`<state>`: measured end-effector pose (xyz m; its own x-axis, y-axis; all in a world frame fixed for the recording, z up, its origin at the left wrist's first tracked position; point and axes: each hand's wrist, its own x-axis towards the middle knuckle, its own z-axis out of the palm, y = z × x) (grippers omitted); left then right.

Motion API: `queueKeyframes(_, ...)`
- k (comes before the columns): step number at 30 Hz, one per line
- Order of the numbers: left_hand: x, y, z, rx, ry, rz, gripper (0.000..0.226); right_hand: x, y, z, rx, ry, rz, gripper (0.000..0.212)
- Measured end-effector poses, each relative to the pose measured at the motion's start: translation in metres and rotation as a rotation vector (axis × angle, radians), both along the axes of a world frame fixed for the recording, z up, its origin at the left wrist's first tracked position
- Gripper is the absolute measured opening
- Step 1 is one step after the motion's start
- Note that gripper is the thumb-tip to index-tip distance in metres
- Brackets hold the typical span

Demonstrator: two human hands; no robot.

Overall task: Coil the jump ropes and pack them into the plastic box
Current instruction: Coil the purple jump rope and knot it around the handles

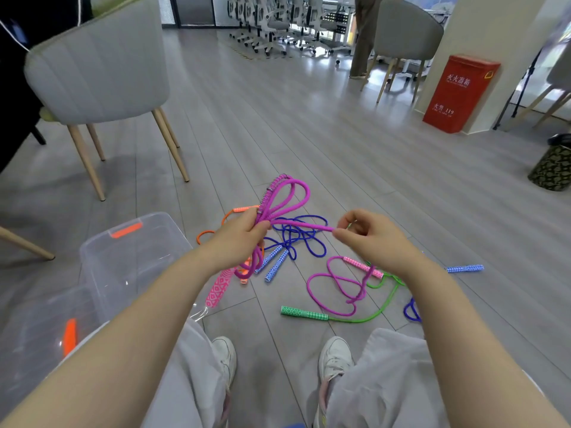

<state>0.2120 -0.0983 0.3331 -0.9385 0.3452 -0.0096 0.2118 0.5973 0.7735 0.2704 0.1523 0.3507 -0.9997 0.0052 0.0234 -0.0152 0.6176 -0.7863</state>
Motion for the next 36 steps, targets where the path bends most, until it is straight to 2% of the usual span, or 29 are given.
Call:
queueKeyframes(3,-0.011,-0.015,0.007,0.071,0.059,0.185,0.016,0.003,0.02,0.01,-0.109,-0.051,0.006,0.004)
queueKeyframes(5,-0.021,-0.029,0.008,0.15,0.087,0.324,0.015,0.005,0.032,0.016,-0.203,-0.046,-0.021,0.009)
queueKeyframes(8,-0.026,-0.036,0.006,0.279,0.035,0.423,0.02,0.007,0.033,0.02,-0.325,0.022,-0.088,0.01)
queueKeyframes(14,-0.005,-0.009,0.009,0.583,-0.273,0.29,0.026,0.003,-0.019,0.013,-0.484,0.125,-0.11,0.012)
queueKeyframes(19,0.01,0.017,0.011,0.659,-0.409,0.202,0.055,0.003,-0.051,-0.001,-0.376,0.094,-0.069,0.015)
queueKeyframes(22,0.015,0.021,0.007,0.57,-0.373,0.09,0.066,0.004,-0.058,-0.009,-0.348,0.076,-0.062,0.009)
queueKeyframes(23,0.018,0.022,0.005,0.522,-0.338,0.056,0.063,0.004,-0.061,-0.011,-0.349,0.07,-0.052,0.007)
queueKeyframes(26,0.025,0.025,0.002,0.448,-0.222,-0.004,0.022,0.005,-0.067,-0.015,-0.308,0.074,-0.025,0.005)
queueKeyframes(28,0.027,0.027,0.003,0.442,-0.181,-0.025,0.01,0.005,-0.069,-0.016,-0.285,0.083,-0.012,0.007)
queueKeyframes(32,0.025,0.026,0.001,0.402,-0.154,-0.035,0.005,0.008,-0.07,-0.016,-0.223,0.093,0.034,0.02)
queueKeyframes(36,0.027,0.028,0.002,0.364,-0.129,0.002,0.011,0.008,-0.07,-0.017,-0.184,0.061,0.049,0.014)
